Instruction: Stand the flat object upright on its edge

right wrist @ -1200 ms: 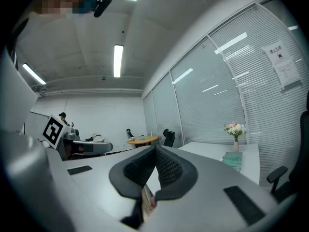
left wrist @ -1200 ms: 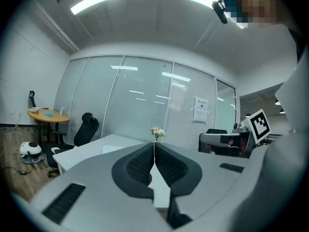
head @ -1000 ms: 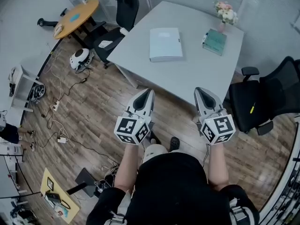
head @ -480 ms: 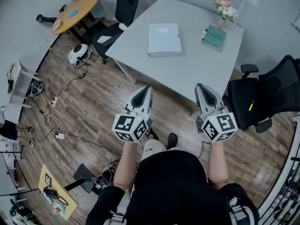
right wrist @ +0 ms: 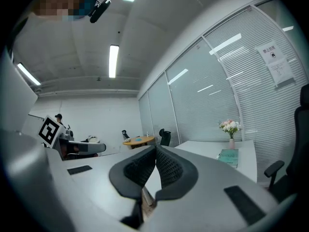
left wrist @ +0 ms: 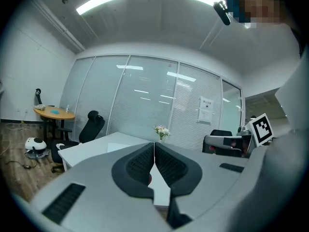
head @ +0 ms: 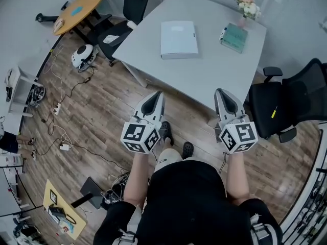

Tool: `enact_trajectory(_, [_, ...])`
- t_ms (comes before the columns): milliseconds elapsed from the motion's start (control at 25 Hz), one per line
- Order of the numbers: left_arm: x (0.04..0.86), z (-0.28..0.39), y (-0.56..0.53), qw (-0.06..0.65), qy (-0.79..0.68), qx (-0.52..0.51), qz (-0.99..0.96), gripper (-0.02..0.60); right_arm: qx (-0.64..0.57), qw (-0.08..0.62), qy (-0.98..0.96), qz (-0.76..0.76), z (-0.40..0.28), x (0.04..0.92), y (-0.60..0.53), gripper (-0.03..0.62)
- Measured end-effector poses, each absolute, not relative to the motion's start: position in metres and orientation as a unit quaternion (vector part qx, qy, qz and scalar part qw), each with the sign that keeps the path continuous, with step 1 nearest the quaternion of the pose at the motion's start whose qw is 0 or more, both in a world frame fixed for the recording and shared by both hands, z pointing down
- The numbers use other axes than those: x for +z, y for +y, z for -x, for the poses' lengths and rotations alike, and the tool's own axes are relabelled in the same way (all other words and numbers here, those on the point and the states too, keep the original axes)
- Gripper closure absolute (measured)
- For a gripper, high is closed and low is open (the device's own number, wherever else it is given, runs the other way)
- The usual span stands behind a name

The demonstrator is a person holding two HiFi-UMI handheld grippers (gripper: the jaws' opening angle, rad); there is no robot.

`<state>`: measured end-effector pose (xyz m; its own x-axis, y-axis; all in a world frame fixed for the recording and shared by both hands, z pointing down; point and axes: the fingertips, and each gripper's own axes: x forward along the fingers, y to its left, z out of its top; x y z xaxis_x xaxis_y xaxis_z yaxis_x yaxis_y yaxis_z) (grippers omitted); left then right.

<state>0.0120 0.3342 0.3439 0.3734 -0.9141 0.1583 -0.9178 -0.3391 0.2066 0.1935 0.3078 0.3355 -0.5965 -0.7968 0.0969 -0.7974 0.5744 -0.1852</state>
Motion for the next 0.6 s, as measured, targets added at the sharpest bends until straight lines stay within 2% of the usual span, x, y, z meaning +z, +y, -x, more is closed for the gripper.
enact_trajectory(600, [0.343, 0.04, 0.212, 0.148, -0.514, 0.0, -0.845, 0.558, 0.109, 0.009, -0.863, -0.492, -0.14, 0.318, 0.202, 0.577])
